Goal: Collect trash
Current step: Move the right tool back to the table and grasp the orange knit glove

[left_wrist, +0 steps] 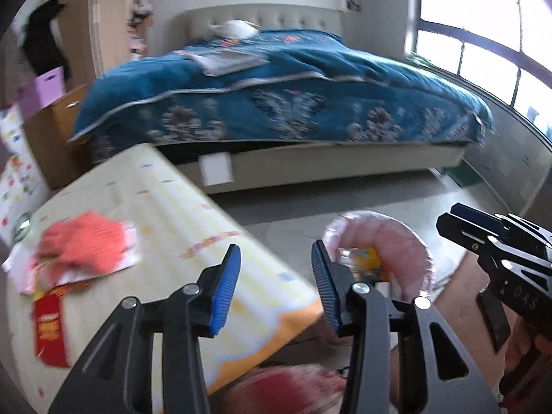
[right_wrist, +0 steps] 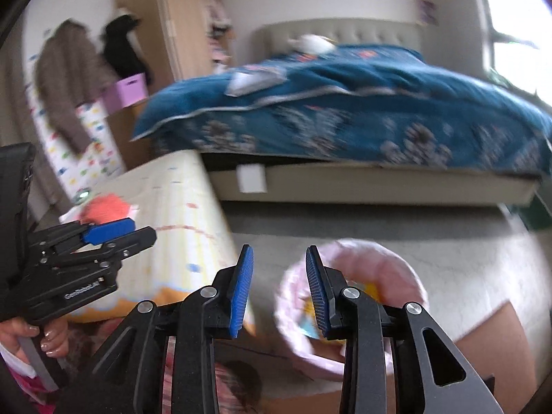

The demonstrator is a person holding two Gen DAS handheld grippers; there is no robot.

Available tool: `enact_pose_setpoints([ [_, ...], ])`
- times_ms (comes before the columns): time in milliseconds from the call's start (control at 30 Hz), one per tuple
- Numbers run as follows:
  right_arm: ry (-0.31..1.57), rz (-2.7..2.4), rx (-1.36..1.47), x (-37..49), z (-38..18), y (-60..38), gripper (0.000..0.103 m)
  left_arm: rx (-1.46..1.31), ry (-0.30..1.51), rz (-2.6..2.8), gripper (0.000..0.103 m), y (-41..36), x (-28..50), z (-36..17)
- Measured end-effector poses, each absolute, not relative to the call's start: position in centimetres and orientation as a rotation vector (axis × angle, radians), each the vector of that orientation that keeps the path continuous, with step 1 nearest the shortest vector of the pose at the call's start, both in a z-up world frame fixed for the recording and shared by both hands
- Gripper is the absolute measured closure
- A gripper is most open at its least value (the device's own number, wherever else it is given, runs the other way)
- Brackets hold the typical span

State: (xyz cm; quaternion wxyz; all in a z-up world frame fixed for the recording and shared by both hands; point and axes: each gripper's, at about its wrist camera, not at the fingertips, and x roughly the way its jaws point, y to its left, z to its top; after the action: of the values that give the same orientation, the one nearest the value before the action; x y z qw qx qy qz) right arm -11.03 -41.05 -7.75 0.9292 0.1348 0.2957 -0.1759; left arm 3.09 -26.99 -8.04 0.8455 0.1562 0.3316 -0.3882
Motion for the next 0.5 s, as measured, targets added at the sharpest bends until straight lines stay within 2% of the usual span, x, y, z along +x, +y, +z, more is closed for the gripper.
enact_pose_setpoints([
  [67,0.605,-0.331,0.252,-10.1,-7.2,-39.8,0.069,0.318,0.686,-0.771,0.054,-24.8,3.7,-7.5],
  [200,0.604,-0.252,0.181,-6.8,-5.8,-35.9,0.069,0.287,0.671,-0.638,0.053,-19.8,5.4,-6.8],
  [500,0.632,-0.059,0.071,0.2,-4.7,-28.2,0.056,0.164,0.701,-0.383,0.044,-9.1,9.8,-7.0],
])
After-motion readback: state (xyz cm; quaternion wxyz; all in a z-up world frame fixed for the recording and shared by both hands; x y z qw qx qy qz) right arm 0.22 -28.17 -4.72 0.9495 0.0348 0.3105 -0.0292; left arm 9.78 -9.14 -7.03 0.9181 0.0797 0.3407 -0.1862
